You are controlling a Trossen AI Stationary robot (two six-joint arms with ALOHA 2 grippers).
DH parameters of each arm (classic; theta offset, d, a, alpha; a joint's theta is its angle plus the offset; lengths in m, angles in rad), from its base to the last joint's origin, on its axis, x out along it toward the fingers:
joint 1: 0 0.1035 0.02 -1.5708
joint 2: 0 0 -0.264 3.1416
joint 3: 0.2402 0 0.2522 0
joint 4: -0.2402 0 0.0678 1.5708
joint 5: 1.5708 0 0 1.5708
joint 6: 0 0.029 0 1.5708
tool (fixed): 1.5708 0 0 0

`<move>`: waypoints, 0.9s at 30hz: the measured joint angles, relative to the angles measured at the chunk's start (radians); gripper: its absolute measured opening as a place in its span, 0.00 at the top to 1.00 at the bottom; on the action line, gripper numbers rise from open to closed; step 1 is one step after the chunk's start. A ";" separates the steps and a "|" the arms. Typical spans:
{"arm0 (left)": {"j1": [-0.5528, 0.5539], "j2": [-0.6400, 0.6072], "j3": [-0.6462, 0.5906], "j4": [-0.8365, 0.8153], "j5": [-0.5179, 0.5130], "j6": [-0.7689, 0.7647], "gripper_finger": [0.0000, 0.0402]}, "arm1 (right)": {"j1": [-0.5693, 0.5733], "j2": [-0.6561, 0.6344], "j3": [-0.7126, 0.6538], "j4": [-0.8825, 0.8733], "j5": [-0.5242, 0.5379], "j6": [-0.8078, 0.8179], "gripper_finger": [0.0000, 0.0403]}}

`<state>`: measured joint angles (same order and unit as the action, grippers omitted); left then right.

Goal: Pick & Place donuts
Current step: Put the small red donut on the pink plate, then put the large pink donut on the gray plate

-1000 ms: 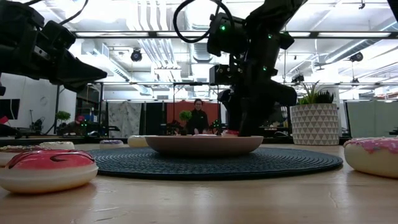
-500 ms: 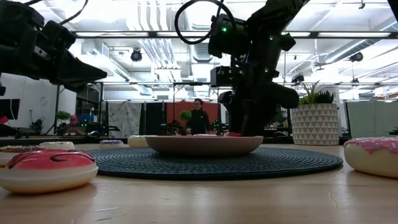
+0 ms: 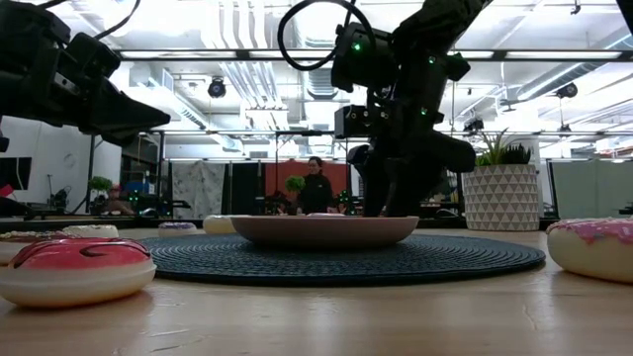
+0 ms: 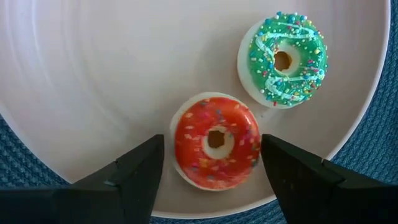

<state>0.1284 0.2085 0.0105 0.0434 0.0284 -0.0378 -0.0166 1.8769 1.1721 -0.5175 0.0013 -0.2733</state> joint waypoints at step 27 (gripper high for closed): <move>0.000 0.000 0.000 -0.002 0.000 0.000 1.00 | 0.109 -0.343 -0.005 -0.168 0.000 0.038 0.30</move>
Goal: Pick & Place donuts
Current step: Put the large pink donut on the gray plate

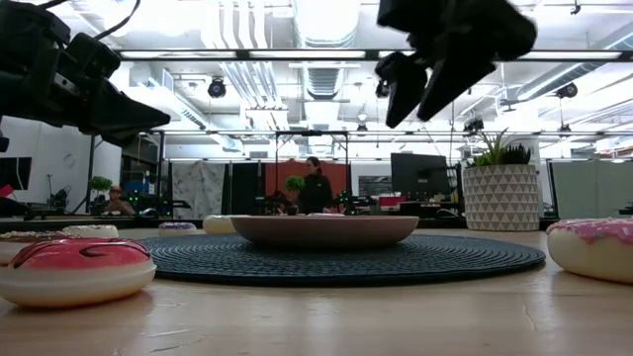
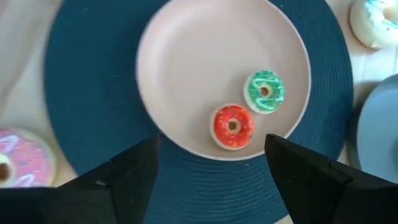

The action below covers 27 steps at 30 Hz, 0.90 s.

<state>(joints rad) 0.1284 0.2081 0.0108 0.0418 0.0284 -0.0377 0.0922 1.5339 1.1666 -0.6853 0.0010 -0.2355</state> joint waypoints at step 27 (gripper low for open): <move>0.000 0.000 0.000 -0.008 0.000 0.000 1.00 | 0.334 -0.094 -0.133 0.005 0.001 0.207 0.27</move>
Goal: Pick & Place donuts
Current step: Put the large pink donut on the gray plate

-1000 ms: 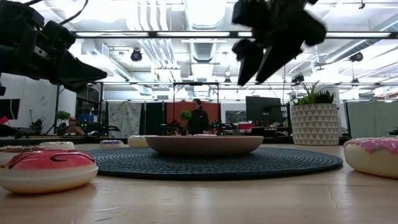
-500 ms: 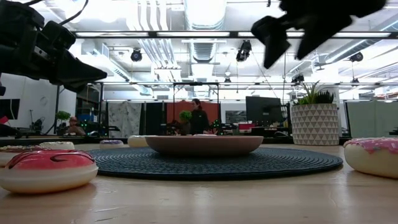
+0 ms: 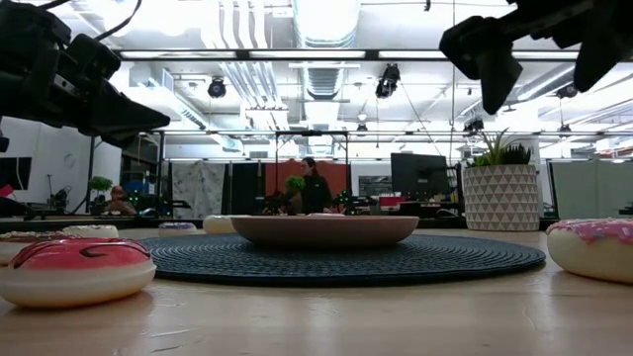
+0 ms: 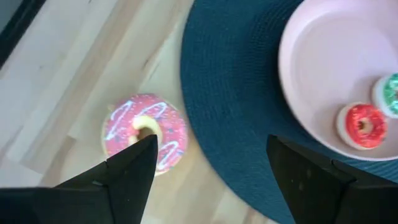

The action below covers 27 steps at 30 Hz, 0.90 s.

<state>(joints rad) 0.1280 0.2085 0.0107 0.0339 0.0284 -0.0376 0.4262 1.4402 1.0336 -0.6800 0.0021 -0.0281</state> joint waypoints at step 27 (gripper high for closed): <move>0.000 0.000 0.000 -0.010 0.000 0.000 1.00 | 0.164 0.160 0.043 0.005 -0.001 0.429 0.22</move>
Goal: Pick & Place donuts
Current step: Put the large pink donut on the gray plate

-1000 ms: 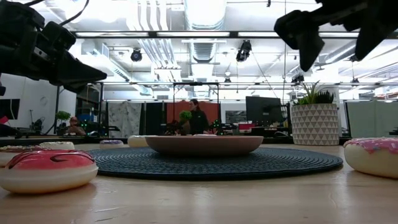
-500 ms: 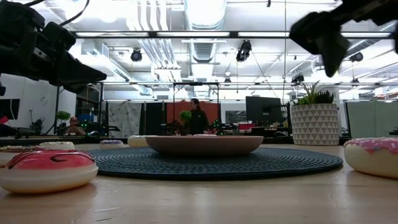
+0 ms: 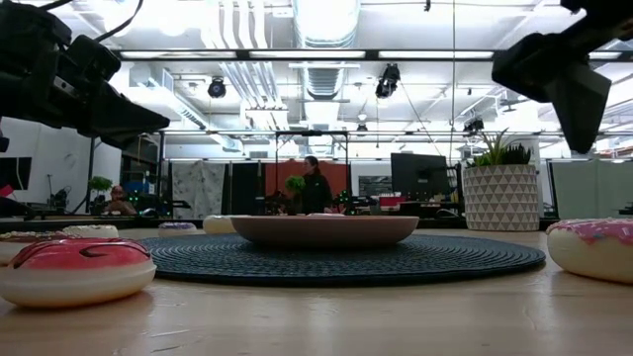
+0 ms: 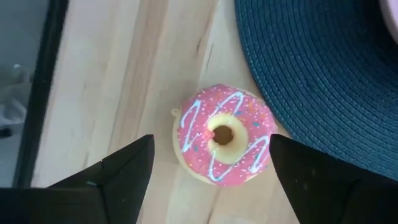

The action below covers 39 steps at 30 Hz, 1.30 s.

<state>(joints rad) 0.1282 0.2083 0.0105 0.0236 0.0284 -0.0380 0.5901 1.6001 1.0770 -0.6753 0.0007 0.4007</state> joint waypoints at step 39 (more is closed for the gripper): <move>0.000 0.004 0.000 -0.002 0.000 0.000 1.00 | -0.084 0.140 -0.001 -0.022 0.023 -0.011 0.22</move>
<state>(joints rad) 0.1283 0.2123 0.0109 0.0219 0.0284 -0.0376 0.5060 1.7400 1.0756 -0.6975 0.0233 0.3893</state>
